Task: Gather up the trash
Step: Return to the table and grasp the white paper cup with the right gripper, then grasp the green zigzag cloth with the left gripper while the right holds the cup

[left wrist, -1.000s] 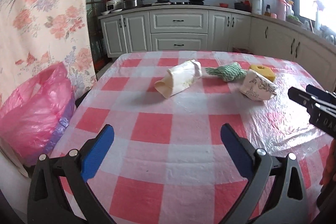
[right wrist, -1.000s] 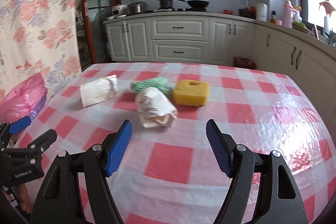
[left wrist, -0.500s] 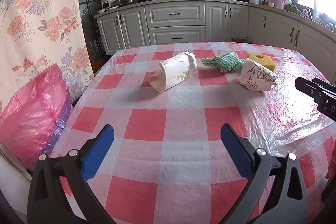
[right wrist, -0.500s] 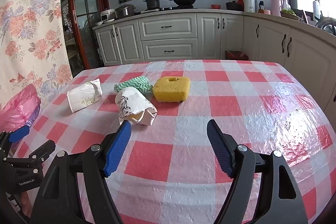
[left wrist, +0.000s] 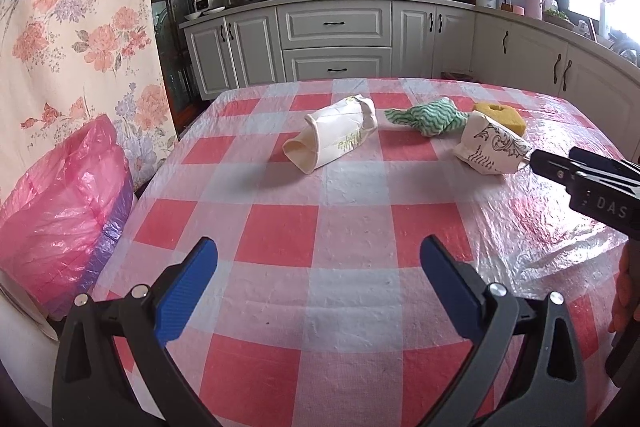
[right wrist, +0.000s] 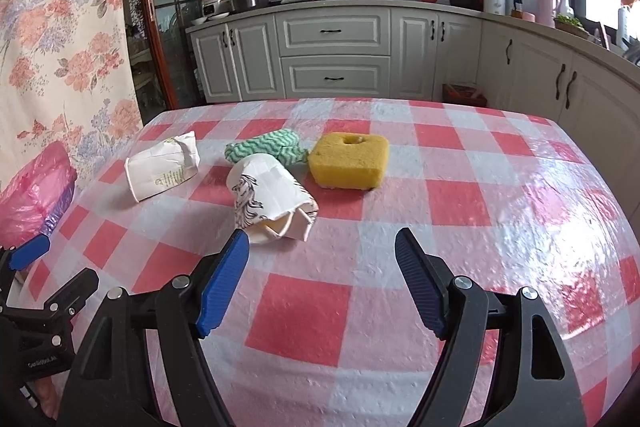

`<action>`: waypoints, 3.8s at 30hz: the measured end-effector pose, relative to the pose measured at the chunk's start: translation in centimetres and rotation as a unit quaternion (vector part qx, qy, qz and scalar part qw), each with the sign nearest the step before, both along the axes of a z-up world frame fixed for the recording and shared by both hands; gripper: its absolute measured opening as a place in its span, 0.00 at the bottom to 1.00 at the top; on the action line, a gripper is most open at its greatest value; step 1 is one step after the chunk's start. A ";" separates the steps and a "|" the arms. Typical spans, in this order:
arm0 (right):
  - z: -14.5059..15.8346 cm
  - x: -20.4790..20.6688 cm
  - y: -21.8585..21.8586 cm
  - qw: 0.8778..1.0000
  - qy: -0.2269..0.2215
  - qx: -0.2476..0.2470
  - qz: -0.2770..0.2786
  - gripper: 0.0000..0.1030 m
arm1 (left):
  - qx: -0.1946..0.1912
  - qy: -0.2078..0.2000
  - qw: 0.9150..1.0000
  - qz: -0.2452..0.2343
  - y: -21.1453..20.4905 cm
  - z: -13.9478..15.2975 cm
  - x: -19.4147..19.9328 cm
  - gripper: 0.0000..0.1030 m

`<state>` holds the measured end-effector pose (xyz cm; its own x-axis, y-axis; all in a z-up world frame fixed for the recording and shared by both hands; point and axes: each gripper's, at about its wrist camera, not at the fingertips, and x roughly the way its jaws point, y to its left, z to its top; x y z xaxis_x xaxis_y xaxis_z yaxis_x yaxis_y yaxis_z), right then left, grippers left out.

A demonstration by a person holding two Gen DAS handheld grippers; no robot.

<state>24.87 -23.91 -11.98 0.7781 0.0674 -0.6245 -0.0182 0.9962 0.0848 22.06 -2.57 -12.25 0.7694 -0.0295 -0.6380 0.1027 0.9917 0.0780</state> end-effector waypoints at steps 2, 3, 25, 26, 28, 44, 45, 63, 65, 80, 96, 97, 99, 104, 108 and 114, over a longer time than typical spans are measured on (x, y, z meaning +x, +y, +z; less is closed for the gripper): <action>-0.1 0.7 0.5 1.000 0.007 0.005 0.013 0.70 | 0.000 -0.001 1.000 0.000 0.0 0.0 0.0 0.95; -0.2 1.1 0.9 1.000 0.009 0.002 0.019 0.70 | 0.000 -0.001 1.000 -0.001 0.0 0.0 0.0 0.95; -0.9 5.3 2.6 0.997 0.042 -0.013 0.070 0.55 | 0.005 0.014 1.000 0.000 -0.2 -0.3 0.4 0.95; -0.9 4.9 2.3 0.997 0.039 -0.014 0.065 0.55 | 0.004 0.016 1.000 -0.003 -0.2 -0.4 0.5 0.95; -0.8 4.3 1.6 0.998 0.036 -0.013 0.054 0.55 | 0.006 0.022 1.000 -0.011 -0.5 -0.5 0.6 0.94; -0.6 0.7 -6.7 0.998 0.018 0.020 -0.063 0.55 | 0.025 -0.010 0.989 -0.147 -9.3 0.5 8.9 0.63; -0.6 0.7 -6.7 0.998 0.017 0.019 -0.063 0.55 | 0.028 -0.011 0.988 -0.154 -9.9 0.5 9.7 0.63; -0.4 0.1 -7.6 0.997 0.003 0.032 -0.077 0.55 | 0.033 0.034 0.978 -0.203 -13.9 -1.5 18.8 0.66; -0.5 0.0 -7.5 0.997 0.003 0.031 -0.075 0.55 | 0.030 0.043 0.977 -0.208 -13.9 -1.8 19.0 0.47; -0.5 0.1 -7.1 0.997 0.006 0.024 -0.069 0.55 | -0.015 0.036 0.981 -0.189 -11.3 -1.3 11.3 0.23; -0.2 -0.7 -5.5 0.999 -0.001 -0.001 -0.047 0.55 | -0.043 0.015 0.991 -0.125 -6.8 -0.4 2.9 0.18; -0.3 -1.1 -5.1 0.999 -0.001 0.001 -0.043 0.55 | -0.044 0.015 0.991 -0.124 -6.6 -0.3 2.6 0.18; -0.3 -1.7 -4.4 0.999 -0.001 0.004 -0.034 0.55 | -0.042 0.012 0.992 -0.121 -6.0 -0.4 1.8 0.18; 0.2 -2.9 -2.3 1.000 -0.002 0.005 -0.010 0.55 | -0.048 0.008 0.994 -0.103 -4.5 -0.3 0.1 0.18; 0.5 -3.6 -0.7 1.000 -0.001 0.001 0.011 0.55 | -0.048 0.001 0.995 -0.090 -3.2 -0.2 -1.0 0.18; 0.5 -4.6 1.8 0.999 0.006 -0.006 0.042 0.55 | -0.050 -0.006 0.996 -0.073 -1.1 0.4 -2.7 0.18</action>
<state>20.31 -22.15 -11.49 0.7630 0.1237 -0.6344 -0.1003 0.9923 0.0728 19.39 -3.71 -11.89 0.7598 -0.2055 -0.6168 0.2467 0.9689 -0.0190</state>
